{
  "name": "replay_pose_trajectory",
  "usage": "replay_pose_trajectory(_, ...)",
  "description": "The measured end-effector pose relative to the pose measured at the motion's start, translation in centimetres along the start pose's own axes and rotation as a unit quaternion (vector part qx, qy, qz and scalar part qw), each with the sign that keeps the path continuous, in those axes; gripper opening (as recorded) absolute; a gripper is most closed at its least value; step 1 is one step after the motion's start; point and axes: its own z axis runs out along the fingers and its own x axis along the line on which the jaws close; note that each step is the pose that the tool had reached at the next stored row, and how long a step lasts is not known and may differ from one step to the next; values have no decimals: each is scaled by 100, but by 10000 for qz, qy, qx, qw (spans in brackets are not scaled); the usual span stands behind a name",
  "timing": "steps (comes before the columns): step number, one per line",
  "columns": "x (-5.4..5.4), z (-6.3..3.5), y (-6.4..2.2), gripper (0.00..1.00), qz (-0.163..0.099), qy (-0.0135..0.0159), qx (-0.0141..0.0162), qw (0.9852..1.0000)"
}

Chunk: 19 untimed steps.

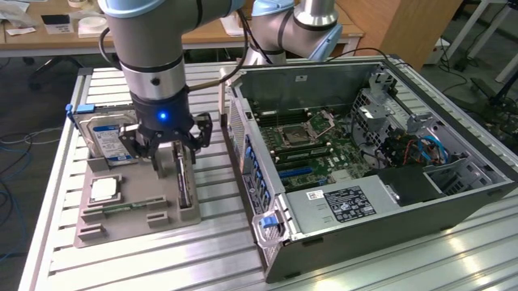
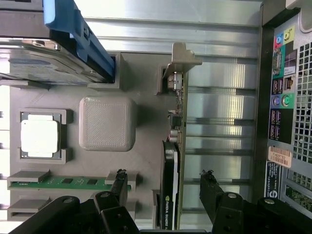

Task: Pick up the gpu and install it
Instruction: 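Pick up the gpu and move the gpu toward the slot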

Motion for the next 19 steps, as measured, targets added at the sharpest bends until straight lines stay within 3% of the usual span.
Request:
replay_pose_trajectory(4, -3, 23, -16, 71, 2, 0, 0, 10000)
replay_pose_trajectory(19, -59, 275, -63, 71, 7, 1, 1, 10000)
